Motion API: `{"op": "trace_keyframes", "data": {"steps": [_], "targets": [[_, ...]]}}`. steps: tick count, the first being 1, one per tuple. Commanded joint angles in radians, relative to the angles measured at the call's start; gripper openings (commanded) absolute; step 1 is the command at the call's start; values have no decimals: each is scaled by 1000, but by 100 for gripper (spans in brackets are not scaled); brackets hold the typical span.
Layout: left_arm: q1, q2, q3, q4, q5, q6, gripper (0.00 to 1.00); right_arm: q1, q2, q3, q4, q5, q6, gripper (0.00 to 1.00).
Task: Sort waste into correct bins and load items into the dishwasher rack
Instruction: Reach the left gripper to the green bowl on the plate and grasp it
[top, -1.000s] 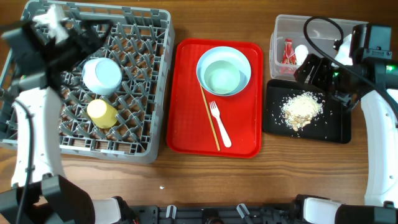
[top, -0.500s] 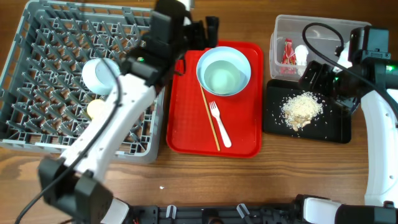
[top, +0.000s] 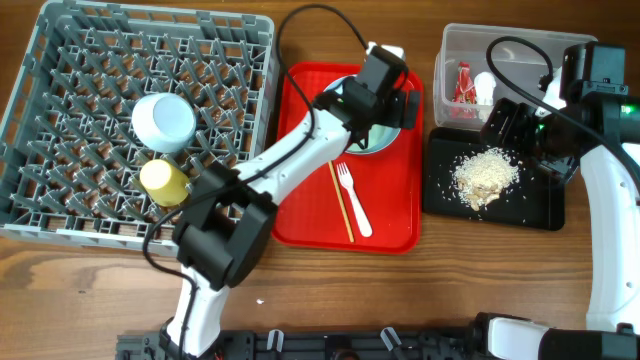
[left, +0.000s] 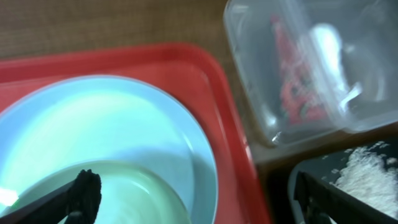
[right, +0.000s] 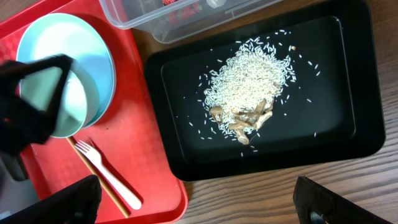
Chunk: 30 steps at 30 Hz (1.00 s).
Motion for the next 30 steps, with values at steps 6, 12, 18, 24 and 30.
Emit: {"op": "trace_keyframes", "data": {"steps": [6,12,18,24,30], "targets": [[-15,92,14,-140,-45,2,65,-2,0,-3,-1,21,-14,100],[-21,125,15,-180,-45,2,40,-2,0,-3,-1,21,-14,100],[-21,117,17,-149,-45,2,15,-2,0,-3,-1,21,-18,100],[-21,79,17,-134,-45,2,4,-2,0,-3,-1,21,-18,100],[-21,47,17,-142,-44,2,4,-2,0,-3,-2,21,-18,100]]}}
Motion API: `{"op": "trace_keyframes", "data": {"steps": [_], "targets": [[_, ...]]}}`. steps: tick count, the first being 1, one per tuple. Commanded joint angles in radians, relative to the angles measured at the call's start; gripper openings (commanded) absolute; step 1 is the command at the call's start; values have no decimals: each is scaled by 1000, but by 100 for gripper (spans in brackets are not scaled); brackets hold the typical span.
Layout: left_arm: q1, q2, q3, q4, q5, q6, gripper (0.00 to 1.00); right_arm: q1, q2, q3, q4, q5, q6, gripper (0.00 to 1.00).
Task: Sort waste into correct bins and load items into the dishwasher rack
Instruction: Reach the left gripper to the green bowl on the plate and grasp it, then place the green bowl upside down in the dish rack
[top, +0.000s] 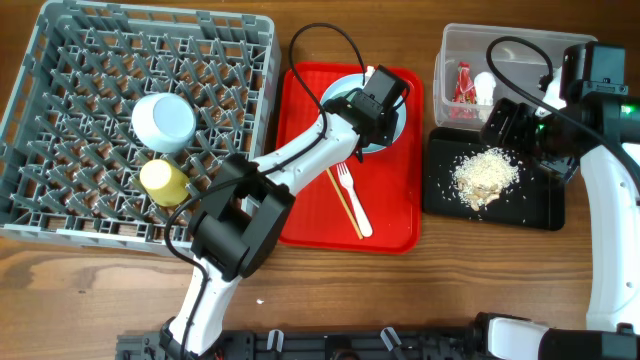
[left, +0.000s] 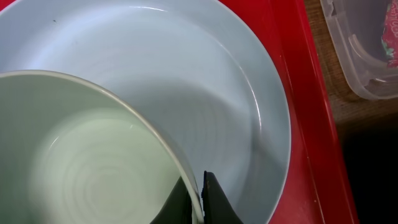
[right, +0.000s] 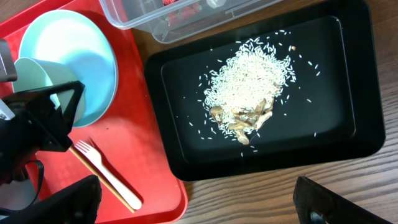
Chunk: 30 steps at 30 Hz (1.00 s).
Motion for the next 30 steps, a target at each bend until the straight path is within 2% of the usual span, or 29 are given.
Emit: {"op": "trace_keyframes", "data": {"steps": [1,6,8,10,12,14,17,21,25,30], "targets": [[-5,-61,6,-5,24,-5,4,-2,0,-3,-2,21,-18,100],[57,-256,6,-6,67,19,4,-2,0,-3,-2,21,-18,100],[153,-346,6,-8,209,51,4,-2,0,-3,-2,21,-18,100],[249,-381,6,-5,337,50,4,-2,0,-3,-1,21,-18,100],[364,-387,6,-4,524,50,4,-2,0,-3,-1,21,-18,100],[512,-369,6,-2,784,51,4,-2,0,-3,-1,21,-18,100],[645,-330,6,0,978,50,4,-2,0,-3,-1,21,-18,100],[820,-202,6,59,1318,27,4,-2,0,-3,-2,21,-18,100],[899,-72,6,180,1480,-102,4,-2,0,-3,-2,21,-17,100],[908,-11,6,187,1494,-111,4,-2,0,-3,-2,21,-18,99]]}}
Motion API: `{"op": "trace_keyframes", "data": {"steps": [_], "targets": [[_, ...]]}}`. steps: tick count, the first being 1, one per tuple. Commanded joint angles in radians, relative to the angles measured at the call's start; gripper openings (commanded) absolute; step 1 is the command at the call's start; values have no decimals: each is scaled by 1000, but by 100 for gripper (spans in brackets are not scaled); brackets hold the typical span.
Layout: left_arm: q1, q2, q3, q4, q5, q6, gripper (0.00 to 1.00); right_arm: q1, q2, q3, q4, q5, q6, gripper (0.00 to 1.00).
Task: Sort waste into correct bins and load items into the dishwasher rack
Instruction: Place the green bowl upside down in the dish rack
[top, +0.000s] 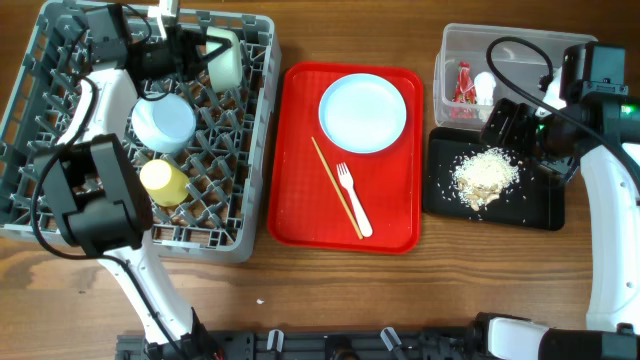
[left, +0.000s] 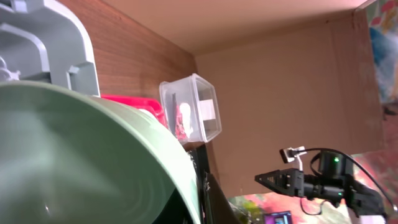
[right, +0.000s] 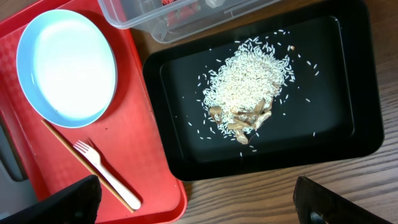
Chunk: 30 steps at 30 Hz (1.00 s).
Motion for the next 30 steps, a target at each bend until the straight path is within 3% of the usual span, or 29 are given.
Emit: {"op": "trace_keyframes", "data": {"steps": [1,4,6,8,12,13,14,15,20,30], "targets": [[5,18,6,6,32,-13,4,-2,0,-3,0,18,-18,100],[26,18,6,-3,-32,-13,5,-2,0,-3,-3,18,-18,100],[42,18,6,-21,-70,-13,36,-2,0,-3,-4,18,-18,100],[59,18,6,-35,-95,-13,54,-2,0,-3,-4,17,-17,100],[92,18,6,-35,-136,-13,64,-2,0,-3,-6,17,-18,100],[103,18,6,-34,-140,-13,72,-2,0,-3,-7,17,-18,100],[120,18,6,-36,-159,-16,95,-2,0,-3,-8,17,-17,100],[129,18,6,-35,-171,-30,100,-2,0,-3,-8,18,-18,100],[166,12,6,-23,-232,-47,100,-2,0,-3,-10,18,-18,100],[173,-172,6,-54,-630,-46,100,-2,0,-3,-10,18,-18,99]]}}
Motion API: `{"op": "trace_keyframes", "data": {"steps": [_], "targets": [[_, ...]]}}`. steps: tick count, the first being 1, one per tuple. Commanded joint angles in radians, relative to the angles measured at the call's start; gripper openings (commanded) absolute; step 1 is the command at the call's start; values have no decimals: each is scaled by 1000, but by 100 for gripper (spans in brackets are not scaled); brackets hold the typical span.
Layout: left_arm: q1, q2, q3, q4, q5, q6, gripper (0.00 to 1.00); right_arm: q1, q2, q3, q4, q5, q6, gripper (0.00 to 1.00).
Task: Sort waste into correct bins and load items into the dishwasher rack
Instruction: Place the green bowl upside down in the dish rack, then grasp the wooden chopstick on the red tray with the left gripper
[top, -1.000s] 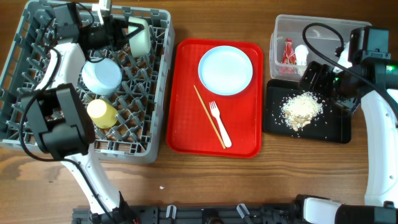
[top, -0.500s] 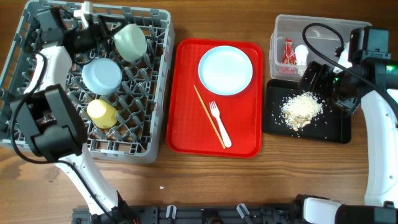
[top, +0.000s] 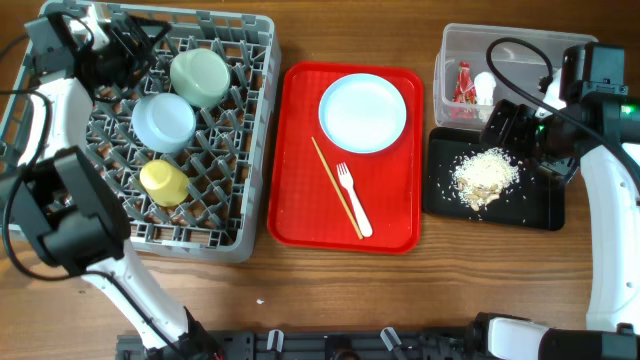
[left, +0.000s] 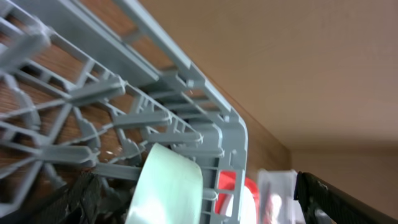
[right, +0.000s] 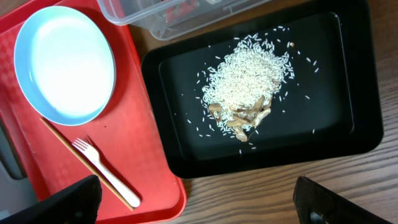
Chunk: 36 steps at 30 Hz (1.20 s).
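Note:
The pale green cup (top: 200, 78) lies in the grey dishwasher rack (top: 60, 215) near its far right corner; in the left wrist view the cup (left: 168, 186) shows between the rack's bars. My left gripper (top: 135, 50) is open just left of it, apart from it, and holds nothing. A light blue plate (top: 363, 112), a white fork (top: 354, 200) and a chopstick (top: 334, 198) lie on the red tray (top: 300, 215). My right gripper (top: 507, 125) hangs open and holding nothing over the black tray (right: 354, 134) of rice (right: 245, 81).
A white cup (top: 163, 122) and a yellow cup (top: 163, 180) also sit in the rack. A clear bin (top: 452, 50) holding wrappers stands behind the black tray. Brown scraps (right: 242, 118) lie at the rice pile's edge.
My left gripper held the green cup at the rack's far edge; now the cup rests in the rack and the gripper is open, further left. The right arm is unchanged.
My left gripper stood open at the green cup on the blue plate. Then it was shut on the cup's rim. Then it held the cup over the rack's far side. Now the cup lies in the rack, let go.

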Motion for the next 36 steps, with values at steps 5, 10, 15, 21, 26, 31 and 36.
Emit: {"op": "trace_keyframes", "data": {"steps": [5,10,15,21,26,31,36], "targets": [[-114,-286,6,-258,-391,6,100,-2,0,-3,1,18,-18,100],[-465,-330,6,-499,-738,6,100,-2,0,-3,0,18,-20,100],[-718,-314,5,-646,-735,-79,100,-2,0,-3,0,18,-21,100],[-904,-216,-149,-708,-773,-436,98,-2,0,-3,-1,18,-21,100],[-949,-139,-305,-554,-798,-475,96,-2,0,-3,-2,18,-21,100],[-983,-116,-324,-523,-898,-472,94,-2,0,-3,-2,18,-21,100],[-1039,-108,-324,-513,-946,-473,95,-2,0,-3,-2,18,-21,100]]}}
